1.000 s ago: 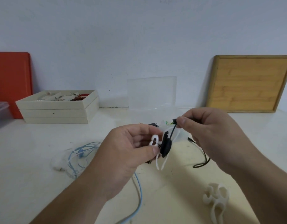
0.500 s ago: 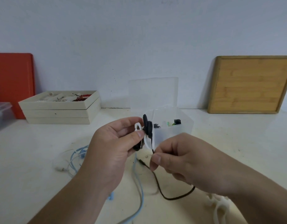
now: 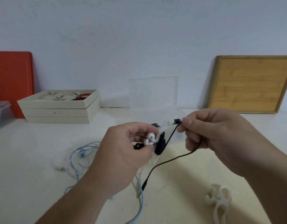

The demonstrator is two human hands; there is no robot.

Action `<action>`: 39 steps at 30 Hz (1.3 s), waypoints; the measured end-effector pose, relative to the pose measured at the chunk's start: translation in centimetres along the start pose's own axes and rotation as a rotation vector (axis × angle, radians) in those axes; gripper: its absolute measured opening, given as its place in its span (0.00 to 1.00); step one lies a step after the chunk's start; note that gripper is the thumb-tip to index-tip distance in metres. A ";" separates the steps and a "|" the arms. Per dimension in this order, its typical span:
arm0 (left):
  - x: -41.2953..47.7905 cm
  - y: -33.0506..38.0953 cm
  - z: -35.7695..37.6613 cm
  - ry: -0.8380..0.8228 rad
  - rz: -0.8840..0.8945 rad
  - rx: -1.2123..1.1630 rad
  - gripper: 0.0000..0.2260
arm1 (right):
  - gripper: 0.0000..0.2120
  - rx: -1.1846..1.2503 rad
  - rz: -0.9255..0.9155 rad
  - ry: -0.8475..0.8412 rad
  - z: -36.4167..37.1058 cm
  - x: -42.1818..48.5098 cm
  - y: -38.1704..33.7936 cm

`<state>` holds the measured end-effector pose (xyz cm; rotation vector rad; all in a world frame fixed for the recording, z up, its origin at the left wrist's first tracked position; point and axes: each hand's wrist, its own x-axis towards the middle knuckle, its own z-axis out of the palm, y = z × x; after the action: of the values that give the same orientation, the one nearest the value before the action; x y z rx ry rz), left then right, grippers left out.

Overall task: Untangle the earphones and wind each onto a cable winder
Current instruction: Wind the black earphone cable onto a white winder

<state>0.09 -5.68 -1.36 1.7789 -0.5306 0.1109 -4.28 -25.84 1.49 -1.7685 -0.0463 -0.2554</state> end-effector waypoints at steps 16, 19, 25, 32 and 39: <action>0.0 0.2 0.1 -0.126 -0.128 -0.674 0.14 | 0.18 -0.292 0.143 -0.074 3.8 0.0 1.9; 0.4 -0.1 0.1 0.040 -0.144 -0.654 0.17 | 0.18 -0.381 0.102 -0.221 5.0 -0.5 2.3; 0.7 -0.6 0.0 0.211 -0.210 -0.532 0.12 | 0.14 -0.442 0.027 -0.386 4.9 -1.0 1.2; 0.6 -0.4 -0.2 0.198 -0.145 -0.286 0.13 | 0.12 -0.453 -0.083 -0.330 3.4 -1.4 -0.9; 0.7 -0.2 -0.5 0.085 -0.207 -0.392 0.14 | 0.14 -0.295 -0.097 -0.151 2.0 -1.1 -0.7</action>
<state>0.89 -5.39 -1.13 1.4280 -0.2809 -0.0589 -5.14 -23.62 1.60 -2.0798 -0.2121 -0.2060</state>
